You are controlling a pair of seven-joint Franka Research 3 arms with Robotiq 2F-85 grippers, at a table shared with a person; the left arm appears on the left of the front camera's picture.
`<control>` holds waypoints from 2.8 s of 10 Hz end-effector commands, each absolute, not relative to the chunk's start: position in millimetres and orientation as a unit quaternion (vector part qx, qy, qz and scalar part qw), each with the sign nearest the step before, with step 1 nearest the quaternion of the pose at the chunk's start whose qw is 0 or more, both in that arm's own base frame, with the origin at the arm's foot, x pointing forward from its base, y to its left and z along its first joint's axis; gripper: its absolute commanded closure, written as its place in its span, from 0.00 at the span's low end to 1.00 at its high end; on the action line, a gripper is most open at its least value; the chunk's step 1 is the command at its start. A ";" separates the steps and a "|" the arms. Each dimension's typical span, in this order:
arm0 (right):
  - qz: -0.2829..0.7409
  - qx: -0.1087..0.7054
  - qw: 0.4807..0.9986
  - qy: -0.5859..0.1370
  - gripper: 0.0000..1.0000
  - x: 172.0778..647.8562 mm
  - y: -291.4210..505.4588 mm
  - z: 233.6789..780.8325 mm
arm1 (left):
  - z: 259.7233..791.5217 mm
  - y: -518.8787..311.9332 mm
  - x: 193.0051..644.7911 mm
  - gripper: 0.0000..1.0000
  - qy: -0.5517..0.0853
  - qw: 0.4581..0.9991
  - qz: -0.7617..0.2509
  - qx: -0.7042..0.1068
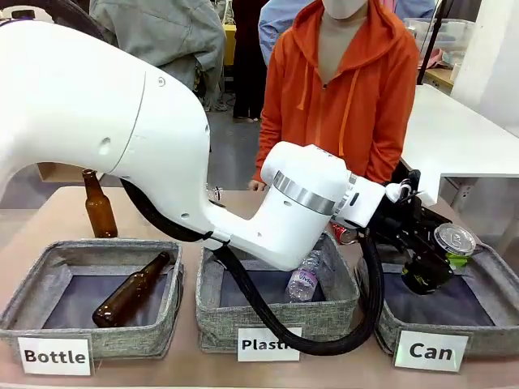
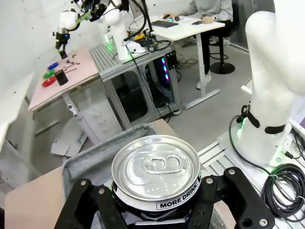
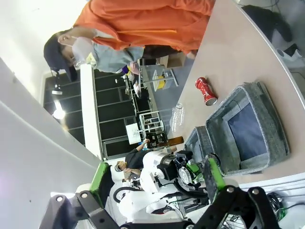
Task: Sort the can waste into the basket.
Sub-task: Pick up the can waste from the table and place it in the right Fabric basket.
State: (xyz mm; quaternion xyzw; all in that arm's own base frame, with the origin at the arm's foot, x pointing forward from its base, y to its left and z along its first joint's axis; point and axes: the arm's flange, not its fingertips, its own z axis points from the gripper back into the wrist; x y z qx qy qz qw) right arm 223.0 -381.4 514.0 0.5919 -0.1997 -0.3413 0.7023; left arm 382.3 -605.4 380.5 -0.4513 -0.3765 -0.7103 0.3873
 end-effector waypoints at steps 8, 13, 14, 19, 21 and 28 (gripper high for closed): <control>-0.352 0.597 0.692 -0.205 0.00 224.6 -376.2 516.3 | 386.5 -595.3 381.4 0.00 -0.369 0.405 -0.715 -0.435; -0.352 0.597 0.692 -0.205 0.00 224.6 -376.2 516.3 | 387.4 -591.7 383.8 0.00 -0.370 0.410 -0.711 -0.435; -0.352 0.597 0.692 -0.205 0.00 224.6 -376.2 516.3 | 387.9 -590.9 384.6 0.00 -0.372 0.412 -0.711 -0.432; -0.347 0.611 0.691 -0.168 0.00 249.5 -353.1 523.0 | 455.0 -511.8 391.8 0.00 -0.338 0.565 -0.626 -0.418; -0.316 0.598 0.729 -0.104 0.00 273.9 -293.4 519.7 | 488.9 -454.1 401.8 0.00 -0.295 0.606 -0.614 -0.411; -0.292 0.573 0.764 -0.045 0.00 285.1 -220.0 514.2 | 508.9 -380.7 409.8 0.00 -0.293 0.599 -0.617 -0.418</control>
